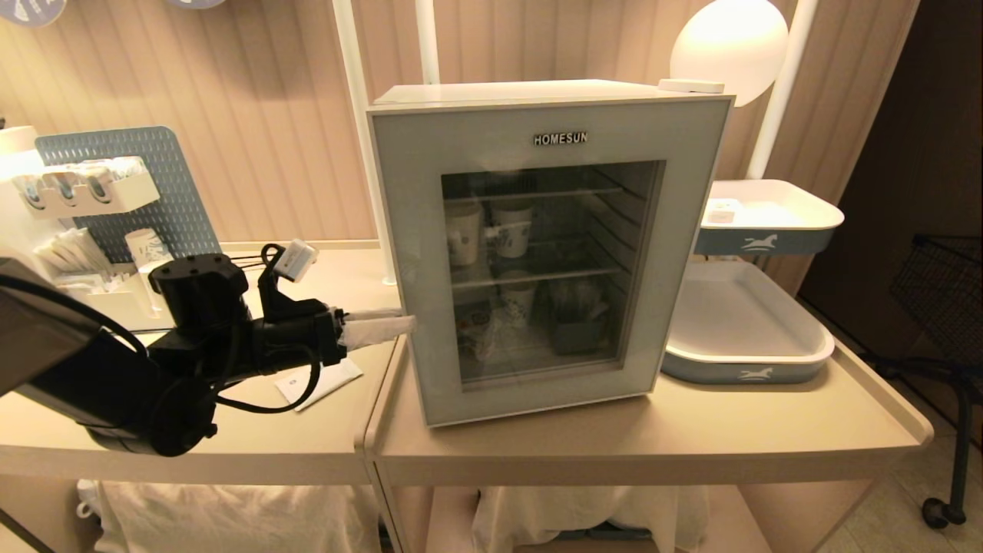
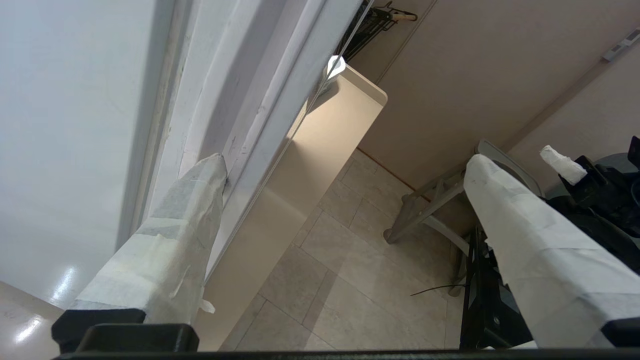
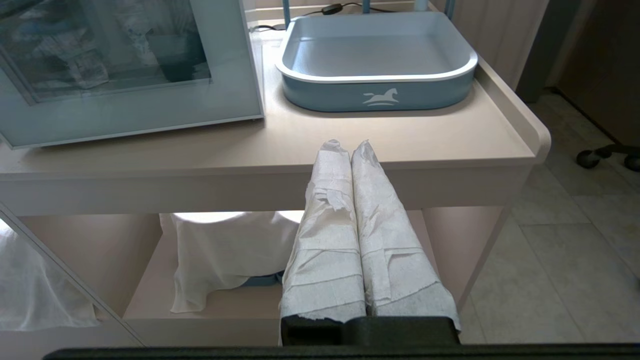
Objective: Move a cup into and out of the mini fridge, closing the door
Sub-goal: Open the freezer door
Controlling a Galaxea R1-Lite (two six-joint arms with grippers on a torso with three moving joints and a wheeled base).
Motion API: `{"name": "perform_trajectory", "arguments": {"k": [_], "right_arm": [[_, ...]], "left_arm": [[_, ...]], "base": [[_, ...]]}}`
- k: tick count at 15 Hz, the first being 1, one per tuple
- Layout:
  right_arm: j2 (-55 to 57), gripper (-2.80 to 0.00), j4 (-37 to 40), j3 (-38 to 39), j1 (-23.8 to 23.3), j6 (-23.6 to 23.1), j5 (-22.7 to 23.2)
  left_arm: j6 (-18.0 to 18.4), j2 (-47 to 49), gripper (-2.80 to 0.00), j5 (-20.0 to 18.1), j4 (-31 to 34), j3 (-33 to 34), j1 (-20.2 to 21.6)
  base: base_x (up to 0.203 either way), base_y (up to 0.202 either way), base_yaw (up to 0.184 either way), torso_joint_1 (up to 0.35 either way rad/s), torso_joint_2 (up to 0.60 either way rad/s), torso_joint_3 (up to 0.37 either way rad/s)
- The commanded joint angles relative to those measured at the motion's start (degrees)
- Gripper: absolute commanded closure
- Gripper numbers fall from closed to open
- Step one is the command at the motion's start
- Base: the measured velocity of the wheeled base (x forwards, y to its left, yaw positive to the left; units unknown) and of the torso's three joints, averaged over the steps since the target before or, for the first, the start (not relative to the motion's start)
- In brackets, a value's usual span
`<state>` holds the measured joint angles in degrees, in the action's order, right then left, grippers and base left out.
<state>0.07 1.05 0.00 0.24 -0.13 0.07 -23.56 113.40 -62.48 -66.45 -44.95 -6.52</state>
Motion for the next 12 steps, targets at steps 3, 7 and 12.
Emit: {"name": "perform_trajectory", "arguments": {"k": [3,7,12], "right_arm": [[0.1,0.00,0.0,0.0,0.0,0.0,0.0],[0.1,0.00,0.0,0.0,0.0,0.0,0.0],[0.1,0.00,0.0,0.0,0.0,0.0,0.0]], "left_arm": [[-0.1,0.9,-2.80,0.0,-0.3,0.2,-1.5],[0.0,0.4,-2.80,-0.5,-1.0,1.2,-2.0],[-0.2,-2.7,-2.80,-1.4,-4.6,4.4,-4.2]], "base": [[0.000,0.000,0.000,0.000,0.00,0.000],[0.000,0.000,0.000,0.000,0.00,0.000],[0.000,0.000,0.000,0.000,0.00,0.000]]}}
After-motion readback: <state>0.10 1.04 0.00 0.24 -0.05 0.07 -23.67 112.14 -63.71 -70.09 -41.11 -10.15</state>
